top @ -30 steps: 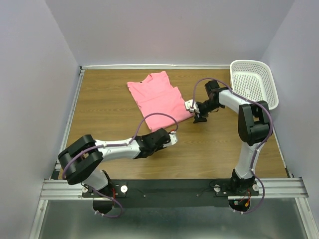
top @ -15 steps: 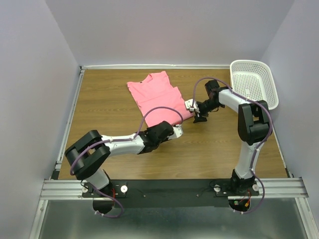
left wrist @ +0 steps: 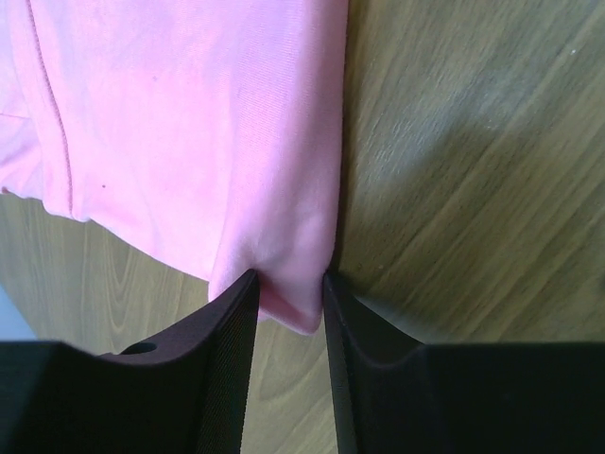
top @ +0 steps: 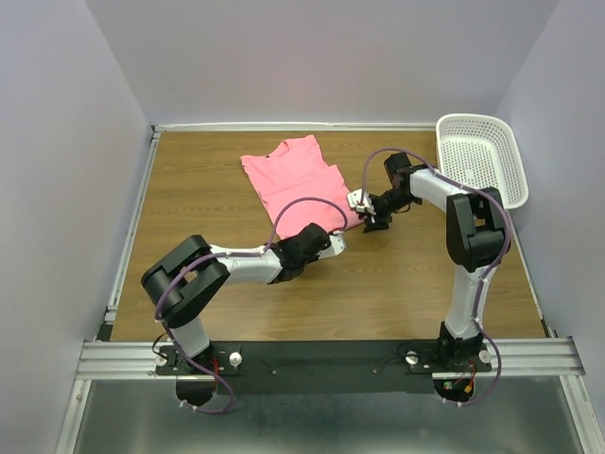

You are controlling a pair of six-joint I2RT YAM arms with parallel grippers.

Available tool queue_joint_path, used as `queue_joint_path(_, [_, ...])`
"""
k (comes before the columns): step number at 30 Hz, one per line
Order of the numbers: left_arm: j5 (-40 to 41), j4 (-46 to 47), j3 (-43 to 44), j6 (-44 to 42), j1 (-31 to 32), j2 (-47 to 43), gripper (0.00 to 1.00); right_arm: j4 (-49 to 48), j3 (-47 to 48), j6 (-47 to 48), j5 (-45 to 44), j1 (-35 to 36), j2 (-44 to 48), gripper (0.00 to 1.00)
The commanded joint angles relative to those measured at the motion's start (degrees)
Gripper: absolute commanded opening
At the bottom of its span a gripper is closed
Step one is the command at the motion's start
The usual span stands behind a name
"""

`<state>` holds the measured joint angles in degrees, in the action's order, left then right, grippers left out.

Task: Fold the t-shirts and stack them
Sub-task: Fold the tshirt

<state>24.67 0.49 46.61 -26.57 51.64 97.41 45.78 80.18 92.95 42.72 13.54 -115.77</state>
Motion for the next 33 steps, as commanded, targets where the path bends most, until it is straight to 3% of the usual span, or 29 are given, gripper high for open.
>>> queue_joint_path(1, [-0.7,-0.8,0.1,0.5,-1.2,1.8,0.41,-0.1,3.6,-0.8,-1.5,1.2,-3.7,0.53])
queue_joint_path(8, [-1.7,0.7,-0.7,-0.2,-1.5,2.7,0.38,-0.7,6.6,-2.6,-1.1,1.2,-5.3,0.52])
queue_joint_path(15, [-4.1,0.6,-0.1,-0.4,-1.5,3.3,0.18,-1.0,7.1,-2.9,-4.4,1.4,-7.3,0.51])
queue_joint_path(18, [-6.7,0.5,-0.4,-0.3,-1.5,2.8,0.04,-2.3,5.8,-3.4,-6.7,1.8,-8.1,0.43])
queue_joint_path(19, [-7.2,0.5,-0.6,-0.5,-1.5,2.6,0.00,-2.9,5.5,-4.7,-7.0,1.8,-8.3,0.36])
queue_joint_path(24, [-11.5,0.4,-1.8,-1.3,-0.9,-0.3,0.00,-4.3,4.9,-10.6,-7.2,1.8,-7.7,0.18])
queue_joint_path(26, [-12.8,0.2,-2.3,-1.5,-0.5,-1.4,0.00,-4.2,3.7,-11.6,-7.6,1.8,-6.5,0.00])
queue_joint_path(33, [-20.3,-3.0,-5.1,-1.5,4.3,-6.0,0.00,-1.0,-12.7,-7.2,-11.4,1.8,8.6,0.01])
